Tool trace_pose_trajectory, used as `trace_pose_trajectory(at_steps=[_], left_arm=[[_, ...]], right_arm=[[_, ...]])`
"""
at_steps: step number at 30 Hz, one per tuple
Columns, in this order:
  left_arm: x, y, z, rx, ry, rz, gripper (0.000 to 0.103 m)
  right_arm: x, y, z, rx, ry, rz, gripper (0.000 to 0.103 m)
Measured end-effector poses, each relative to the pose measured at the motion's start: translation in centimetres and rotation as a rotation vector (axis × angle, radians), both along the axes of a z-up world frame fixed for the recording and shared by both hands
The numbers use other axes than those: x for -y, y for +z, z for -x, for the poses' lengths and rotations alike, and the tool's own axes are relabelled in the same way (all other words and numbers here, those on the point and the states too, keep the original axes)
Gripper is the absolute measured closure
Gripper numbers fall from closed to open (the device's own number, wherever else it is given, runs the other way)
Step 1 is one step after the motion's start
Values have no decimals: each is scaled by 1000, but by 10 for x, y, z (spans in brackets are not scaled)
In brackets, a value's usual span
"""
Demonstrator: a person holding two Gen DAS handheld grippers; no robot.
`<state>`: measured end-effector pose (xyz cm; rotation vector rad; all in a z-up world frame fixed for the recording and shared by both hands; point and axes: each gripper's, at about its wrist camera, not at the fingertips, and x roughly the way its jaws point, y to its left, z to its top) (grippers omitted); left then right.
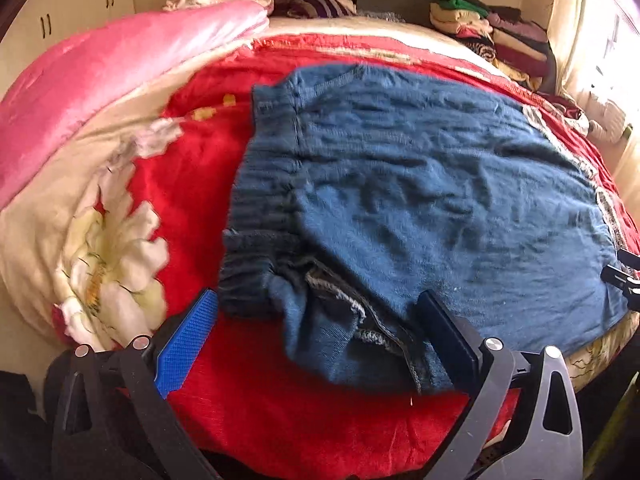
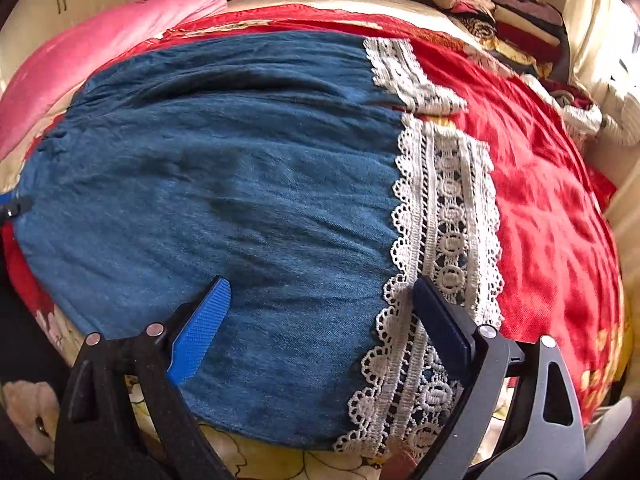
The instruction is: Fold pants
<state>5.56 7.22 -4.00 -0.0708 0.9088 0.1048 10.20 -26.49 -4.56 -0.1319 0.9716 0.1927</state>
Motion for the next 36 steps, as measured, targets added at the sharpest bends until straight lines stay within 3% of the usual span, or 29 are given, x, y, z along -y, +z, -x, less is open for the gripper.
trace_pose_trajectory(at_steps=[5, 11, 20, 36], left_arm=[[-10, 29, 13, 74, 6, -9, 4], [-27, 55, 9, 116, 14, 43, 4], [-45, 82, -20, 175, 46, 56, 4], [-66, 77, -93, 140, 41, 49, 4]], right_arm=[[-7, 25, 13, 58, 21, -66, 16], [-26, 61, 13, 135, 84, -126, 12], [-81, 102, -13, 220, 199, -120, 9], [-147, 108, -91, 227, 251, -104, 9]])
